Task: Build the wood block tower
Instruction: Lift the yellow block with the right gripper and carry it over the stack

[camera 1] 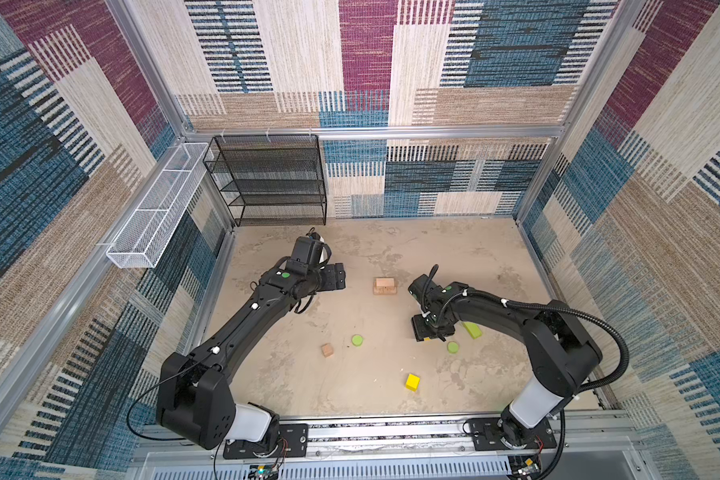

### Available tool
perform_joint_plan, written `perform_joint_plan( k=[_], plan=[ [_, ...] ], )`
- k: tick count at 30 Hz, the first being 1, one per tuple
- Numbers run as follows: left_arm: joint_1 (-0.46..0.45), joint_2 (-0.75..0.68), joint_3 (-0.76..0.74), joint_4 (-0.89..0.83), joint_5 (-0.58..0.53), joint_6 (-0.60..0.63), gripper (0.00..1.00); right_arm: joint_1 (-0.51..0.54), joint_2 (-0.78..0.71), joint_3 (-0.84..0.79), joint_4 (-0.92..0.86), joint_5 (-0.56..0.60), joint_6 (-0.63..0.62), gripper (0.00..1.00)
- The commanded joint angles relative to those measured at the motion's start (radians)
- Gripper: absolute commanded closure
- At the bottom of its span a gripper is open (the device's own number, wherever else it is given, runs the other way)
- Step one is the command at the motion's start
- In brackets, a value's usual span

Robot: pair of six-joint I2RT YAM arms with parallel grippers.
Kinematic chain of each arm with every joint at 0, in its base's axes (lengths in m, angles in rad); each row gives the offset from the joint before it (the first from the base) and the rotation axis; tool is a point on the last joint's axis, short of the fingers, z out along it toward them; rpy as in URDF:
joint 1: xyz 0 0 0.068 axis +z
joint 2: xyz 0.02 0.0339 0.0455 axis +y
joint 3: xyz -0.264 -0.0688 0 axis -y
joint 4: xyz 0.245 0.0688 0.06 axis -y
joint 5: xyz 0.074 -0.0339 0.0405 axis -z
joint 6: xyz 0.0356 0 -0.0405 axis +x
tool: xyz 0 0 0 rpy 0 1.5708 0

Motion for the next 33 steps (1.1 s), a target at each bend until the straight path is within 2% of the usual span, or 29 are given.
perform_joint_plan(
  k=[1, 13, 20, 33],
  plan=[
    [0.003, -0.001, -0.003, 0.024, 0.013, -0.003, 0.11, 0.002, 0.003, 0.009, -0.002, 0.000, 0.017, 0.35],
    [0.006, -0.002, -0.006, 0.028, 0.019, -0.006, 0.11, 0.014, 0.015, 0.016, -0.006, 0.011, 0.029, 0.29],
    [0.009, -0.002, -0.008, 0.025, 0.018, -0.006, 0.11, 0.020, 0.027, 0.021, -0.006, 0.014, 0.036, 0.29],
    [0.012, -0.009, -0.013, 0.025, 0.018, -0.006, 0.11, 0.023, 0.029, 0.053, -0.035, 0.033, 0.047, 0.38]
  ],
)
